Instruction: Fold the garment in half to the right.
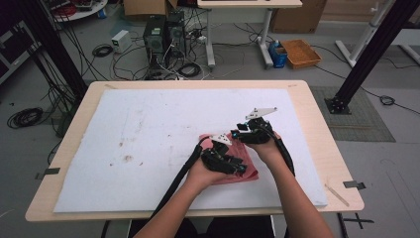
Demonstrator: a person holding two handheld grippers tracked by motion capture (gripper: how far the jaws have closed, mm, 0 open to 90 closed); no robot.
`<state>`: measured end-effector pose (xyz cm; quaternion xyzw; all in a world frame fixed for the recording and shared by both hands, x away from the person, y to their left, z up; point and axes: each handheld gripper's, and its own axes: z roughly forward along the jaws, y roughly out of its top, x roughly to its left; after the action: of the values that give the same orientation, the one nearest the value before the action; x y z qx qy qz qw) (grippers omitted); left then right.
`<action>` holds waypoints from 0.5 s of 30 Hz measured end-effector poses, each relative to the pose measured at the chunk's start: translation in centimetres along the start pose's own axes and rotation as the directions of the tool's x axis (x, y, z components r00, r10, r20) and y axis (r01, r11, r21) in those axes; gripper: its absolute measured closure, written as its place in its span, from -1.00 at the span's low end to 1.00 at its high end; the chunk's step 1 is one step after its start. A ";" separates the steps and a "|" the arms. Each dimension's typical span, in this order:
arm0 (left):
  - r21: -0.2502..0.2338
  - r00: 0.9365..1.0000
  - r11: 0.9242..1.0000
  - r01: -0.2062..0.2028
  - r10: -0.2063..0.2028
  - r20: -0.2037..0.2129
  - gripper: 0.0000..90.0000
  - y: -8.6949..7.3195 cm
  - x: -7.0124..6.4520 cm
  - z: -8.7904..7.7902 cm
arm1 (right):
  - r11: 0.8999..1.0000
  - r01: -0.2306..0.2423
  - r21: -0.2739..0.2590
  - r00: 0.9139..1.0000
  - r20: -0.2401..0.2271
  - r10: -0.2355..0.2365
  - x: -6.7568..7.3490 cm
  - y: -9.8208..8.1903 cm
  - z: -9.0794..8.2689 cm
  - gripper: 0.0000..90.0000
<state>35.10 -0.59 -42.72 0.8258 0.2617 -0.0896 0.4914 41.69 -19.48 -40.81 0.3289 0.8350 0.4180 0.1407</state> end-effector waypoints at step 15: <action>-0.140 0.989 0.990 0.016 -0.036 -0.145 -0.21 -1.1 1.6 -6.9 | 0.997 0.076 -0.024 0.997 -0.007 -0.076 2.1 -0.4 -2.9 -0.11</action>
<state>35.14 6.29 -40.70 0.7907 0.3136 -0.0167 0.5255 38.49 -20.02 -39.27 0.2935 0.8426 0.4234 0.1570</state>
